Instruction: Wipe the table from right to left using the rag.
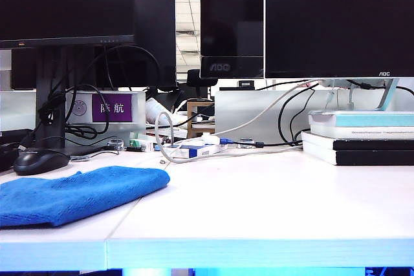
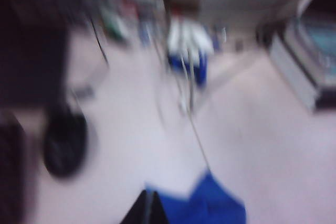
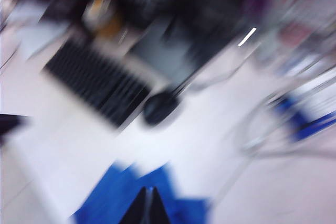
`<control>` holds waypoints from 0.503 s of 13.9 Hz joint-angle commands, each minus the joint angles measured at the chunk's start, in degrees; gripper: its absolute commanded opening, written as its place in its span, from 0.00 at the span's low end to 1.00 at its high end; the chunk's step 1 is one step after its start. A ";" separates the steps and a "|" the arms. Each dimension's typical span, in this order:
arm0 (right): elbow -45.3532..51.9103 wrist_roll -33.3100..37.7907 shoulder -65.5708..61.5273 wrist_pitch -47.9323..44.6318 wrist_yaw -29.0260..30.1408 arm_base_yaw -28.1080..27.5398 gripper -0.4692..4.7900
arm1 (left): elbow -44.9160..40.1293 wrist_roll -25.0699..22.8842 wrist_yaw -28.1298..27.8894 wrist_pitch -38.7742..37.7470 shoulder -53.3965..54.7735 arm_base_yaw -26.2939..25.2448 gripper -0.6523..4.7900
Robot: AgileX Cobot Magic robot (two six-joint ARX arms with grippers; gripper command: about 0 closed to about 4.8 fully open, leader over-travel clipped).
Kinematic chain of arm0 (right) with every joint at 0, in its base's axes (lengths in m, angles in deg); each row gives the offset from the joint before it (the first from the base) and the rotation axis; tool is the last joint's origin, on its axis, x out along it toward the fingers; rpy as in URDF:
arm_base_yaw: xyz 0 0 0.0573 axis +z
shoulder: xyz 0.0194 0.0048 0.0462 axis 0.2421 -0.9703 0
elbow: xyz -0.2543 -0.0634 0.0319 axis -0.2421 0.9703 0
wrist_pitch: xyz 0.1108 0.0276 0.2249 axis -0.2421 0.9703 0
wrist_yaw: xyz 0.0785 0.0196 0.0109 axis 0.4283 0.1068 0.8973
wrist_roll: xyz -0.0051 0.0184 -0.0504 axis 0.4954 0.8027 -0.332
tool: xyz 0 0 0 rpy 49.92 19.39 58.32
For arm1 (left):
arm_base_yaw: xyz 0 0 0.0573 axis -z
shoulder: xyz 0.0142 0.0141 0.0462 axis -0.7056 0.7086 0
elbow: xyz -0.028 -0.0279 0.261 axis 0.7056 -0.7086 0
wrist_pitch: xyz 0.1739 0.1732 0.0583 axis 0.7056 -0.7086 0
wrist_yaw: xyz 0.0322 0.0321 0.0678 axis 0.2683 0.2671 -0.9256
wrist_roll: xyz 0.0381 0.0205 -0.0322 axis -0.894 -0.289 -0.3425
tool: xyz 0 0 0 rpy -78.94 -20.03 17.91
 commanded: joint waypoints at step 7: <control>10.95 -9.18 20.04 2.23 -20.57 0.22 0.09 | 4.26 -0.55 -16.35 -6.97 -28.50 1.18 0.11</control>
